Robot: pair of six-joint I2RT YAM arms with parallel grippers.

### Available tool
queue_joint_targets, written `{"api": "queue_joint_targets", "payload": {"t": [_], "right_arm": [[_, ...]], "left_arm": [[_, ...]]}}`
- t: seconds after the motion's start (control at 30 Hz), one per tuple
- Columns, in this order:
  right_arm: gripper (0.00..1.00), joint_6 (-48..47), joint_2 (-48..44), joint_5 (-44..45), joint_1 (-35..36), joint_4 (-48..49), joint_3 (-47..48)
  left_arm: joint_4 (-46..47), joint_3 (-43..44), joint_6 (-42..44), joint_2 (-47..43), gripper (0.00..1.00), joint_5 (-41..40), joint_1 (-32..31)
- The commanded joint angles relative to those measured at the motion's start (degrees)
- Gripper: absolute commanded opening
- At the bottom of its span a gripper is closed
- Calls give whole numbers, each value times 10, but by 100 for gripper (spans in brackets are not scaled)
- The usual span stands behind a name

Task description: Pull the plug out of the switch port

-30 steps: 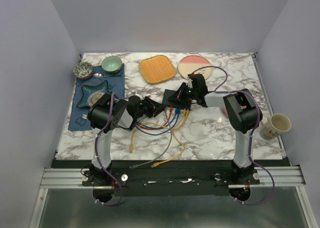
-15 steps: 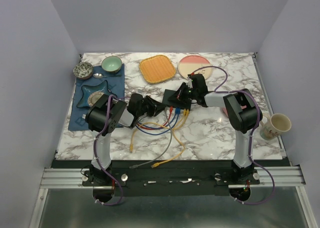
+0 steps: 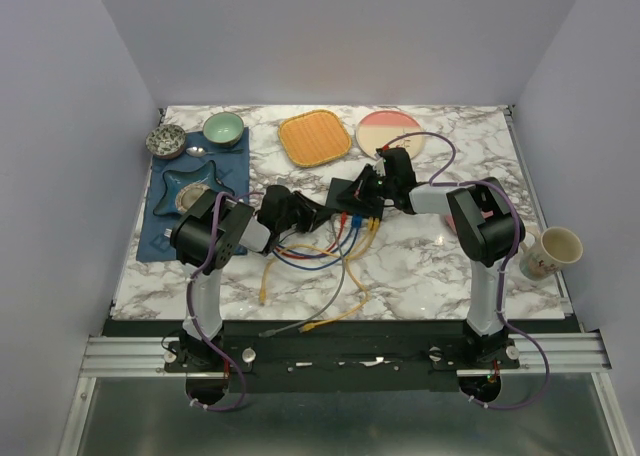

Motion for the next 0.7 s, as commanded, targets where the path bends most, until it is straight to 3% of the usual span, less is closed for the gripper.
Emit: {"api": "queue_joint_targets", "payload": {"t": [0.0,0.2,0.67], "right_arm": [[1,-6,24,19,-2,-42,6],[1,-7,24,21,-1,-42,6],[1,-14,19,28,-2,-46,4]], "left_arm": [[-24,9,0,18,33,-7,-12],[-47,4,-1,6,47,-6,-19],[-129,13,21,3,43,14,-23]]}}
